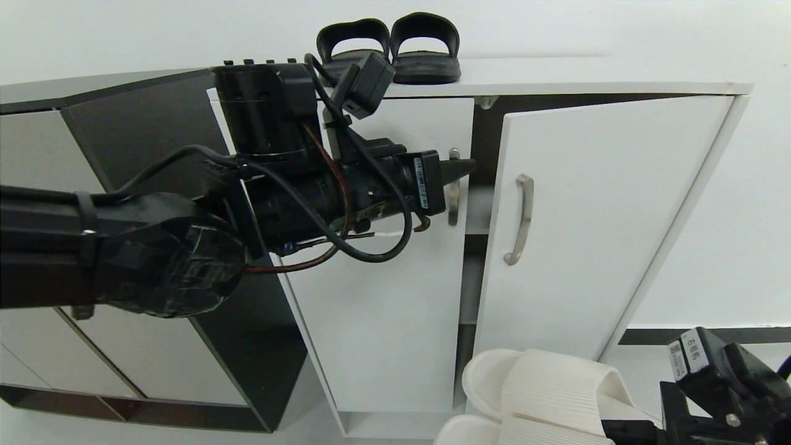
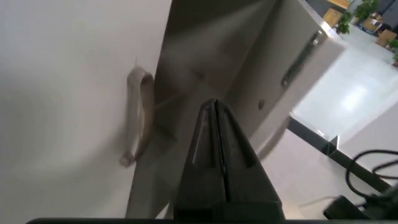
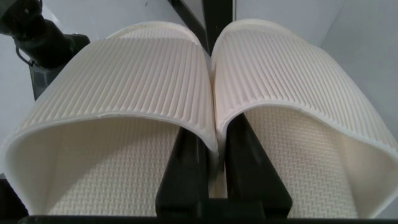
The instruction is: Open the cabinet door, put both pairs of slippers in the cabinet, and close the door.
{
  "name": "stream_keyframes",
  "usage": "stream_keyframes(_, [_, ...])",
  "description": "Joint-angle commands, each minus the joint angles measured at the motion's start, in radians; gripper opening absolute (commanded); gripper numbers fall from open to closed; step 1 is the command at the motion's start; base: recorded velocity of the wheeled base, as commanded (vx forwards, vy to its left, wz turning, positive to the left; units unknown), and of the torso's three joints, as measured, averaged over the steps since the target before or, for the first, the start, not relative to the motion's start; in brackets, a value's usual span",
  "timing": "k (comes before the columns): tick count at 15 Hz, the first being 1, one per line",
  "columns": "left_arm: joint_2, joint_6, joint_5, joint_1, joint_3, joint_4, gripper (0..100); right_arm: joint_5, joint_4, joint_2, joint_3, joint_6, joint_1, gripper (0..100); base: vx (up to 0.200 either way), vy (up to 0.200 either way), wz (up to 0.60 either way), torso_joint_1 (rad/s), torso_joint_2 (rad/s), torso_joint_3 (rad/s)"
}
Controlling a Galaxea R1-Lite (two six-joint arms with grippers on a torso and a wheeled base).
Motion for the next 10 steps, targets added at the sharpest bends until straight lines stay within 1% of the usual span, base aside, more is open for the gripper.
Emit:
stream_keyframes(1, [0.069, 0.0, -0.001, 0.001, -0.056, 0.0, 0, 0.001, -0.001, 0.002, 0.002, -0.006, 0.001, 0, 0.0, 0.0, 0.0, 0.0, 0.0, 0.0])
stream_keyframes(2, [0.077, -0.005, -0.001, -0.005, -0.064, 0.0, 0, -0.001, -0.001, 0.005, 0.005, -0.007, 0.001, 0, 0.0, 0.0, 0.0, 0.0, 0.0, 0.0])
stream_keyframes(5, [0.104, -0.005, 0.001, -0.042, -0.085, 0.0, 0, -0.001, -0.001, 0.017, 0.009, -0.009, 0.001, 0, 0.0, 0.0, 0.0, 0.0, 0.0, 0.0])
stream_keyframes(7, [0.121, -0.006, 0.001, -0.046, -0.11, 0.014, 0, -0.001, 0.001, 0.022, 0.009, -0.009, 0.001, 0, 0.0, 0.0, 0.0, 0.0, 0.0, 0.0])
stream_keyframes(9, [0.121, -0.006, 0.002, -0.046, -0.12, 0.049, 0, -0.001, 0.022, 0.025, 0.009, -0.009, 0.002, 0, 0.0, 0.0, 0.0, 0.0, 0.0, 0.0])
stream_keyframes(10, [0.12, -0.006, 0.002, -0.046, -0.12, 0.051, 0, -0.001, 0.032, 0.025, 0.006, -0.009, 0.004, 0, -0.2, 0.0, 0.0, -0.002, 0.0, 0.002])
